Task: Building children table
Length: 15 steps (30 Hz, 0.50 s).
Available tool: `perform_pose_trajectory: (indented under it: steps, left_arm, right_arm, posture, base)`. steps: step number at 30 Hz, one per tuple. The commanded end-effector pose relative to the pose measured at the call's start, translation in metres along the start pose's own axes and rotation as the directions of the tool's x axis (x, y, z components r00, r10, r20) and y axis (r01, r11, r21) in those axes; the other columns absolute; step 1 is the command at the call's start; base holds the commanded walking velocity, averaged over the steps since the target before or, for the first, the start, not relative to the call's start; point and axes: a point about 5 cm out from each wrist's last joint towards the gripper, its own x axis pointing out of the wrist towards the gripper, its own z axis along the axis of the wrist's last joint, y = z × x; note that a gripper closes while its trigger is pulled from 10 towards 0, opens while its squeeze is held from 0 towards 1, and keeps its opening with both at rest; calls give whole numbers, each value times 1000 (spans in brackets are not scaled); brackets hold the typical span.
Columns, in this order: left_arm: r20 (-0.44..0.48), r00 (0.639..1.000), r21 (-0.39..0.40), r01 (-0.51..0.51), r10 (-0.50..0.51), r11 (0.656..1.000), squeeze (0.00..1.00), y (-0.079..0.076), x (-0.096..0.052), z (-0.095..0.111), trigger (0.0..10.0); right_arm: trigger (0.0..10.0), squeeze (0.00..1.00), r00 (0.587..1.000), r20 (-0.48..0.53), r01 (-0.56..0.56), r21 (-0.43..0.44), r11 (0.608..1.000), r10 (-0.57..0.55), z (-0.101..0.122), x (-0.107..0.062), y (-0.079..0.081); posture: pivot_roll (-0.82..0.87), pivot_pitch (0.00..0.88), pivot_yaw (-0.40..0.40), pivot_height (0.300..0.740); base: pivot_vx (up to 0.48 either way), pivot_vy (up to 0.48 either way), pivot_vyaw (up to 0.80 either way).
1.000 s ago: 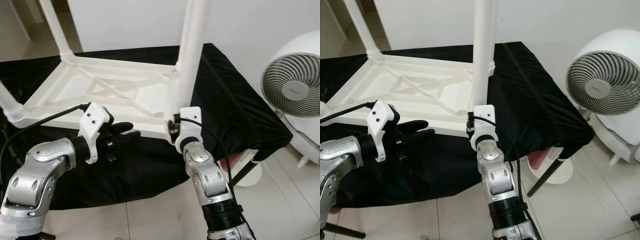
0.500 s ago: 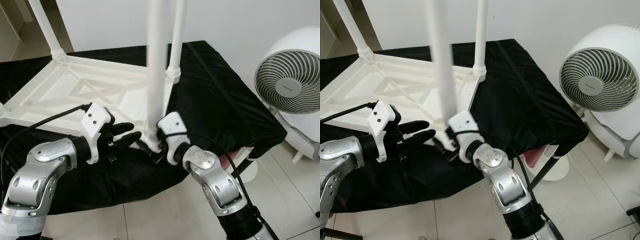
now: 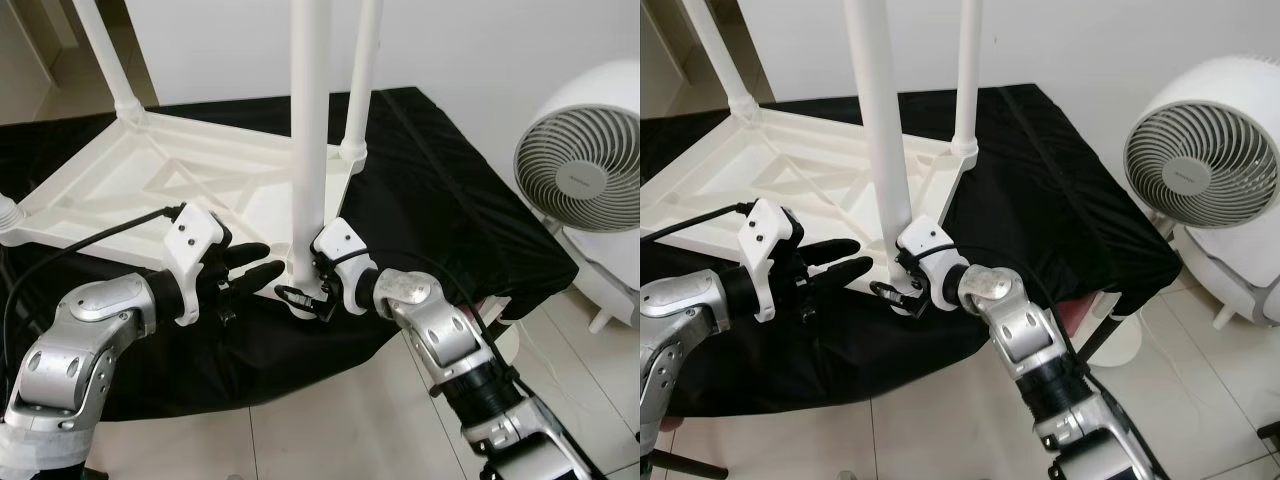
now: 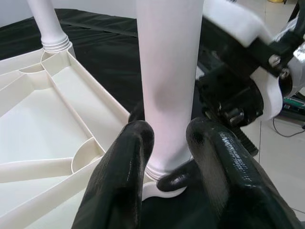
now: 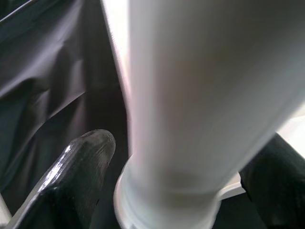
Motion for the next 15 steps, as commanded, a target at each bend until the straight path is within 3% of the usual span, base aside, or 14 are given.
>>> perform_pose_trajectory:
  steps: [1, 11, 12, 13, 15]
  left_arm:
    - [0, 998, -1, -55, 55, 998, 0, 2, -2, 1, 10000]
    - [-7, 998, -7, -60, 60, 998, 0, 1, -3, 0, 10000]
    - [-7, 998, -7, -58, 58, 998, 0, 1, -3, 0, 10000]
    - [-6, 998, -8, -56, 56, 998, 0, 1, -2, 0, 10000]
    - [-6, 998, -8, -56, 56, 998, 0, 1, -2, 0, 10000]
  right_arm:
    - [10000, 0, 999, -2, -53, -4, 999, 53, 0, 6, 7]
    - [10000, 0, 985, 84, -148, -38, 988, 151, 6, 8, 2]
    - [9373, 0, 982, 97, -161, -45, 986, 164, 7, 8, 2]
    - [7451, 0, 979, 105, -168, -48, 985, 173, 7, 7, 2]
    - [7451, 0, 979, 105, -168, -48, 985, 173, 7, 7, 2]
  posture:
    - [-23, 116, 27, 740]
    - [-23, 123, 29, 740]
    - [-26, 124, 31, 740]
    - [-26, 124, 31, 740]
    - [-26, 124, 31, 740]
  base:
    - [0, 0, 0]
    - [0, 0, 0]
    - [0, 0, 0]
    - [0, 0, 0]
    - [0, 0, 0]
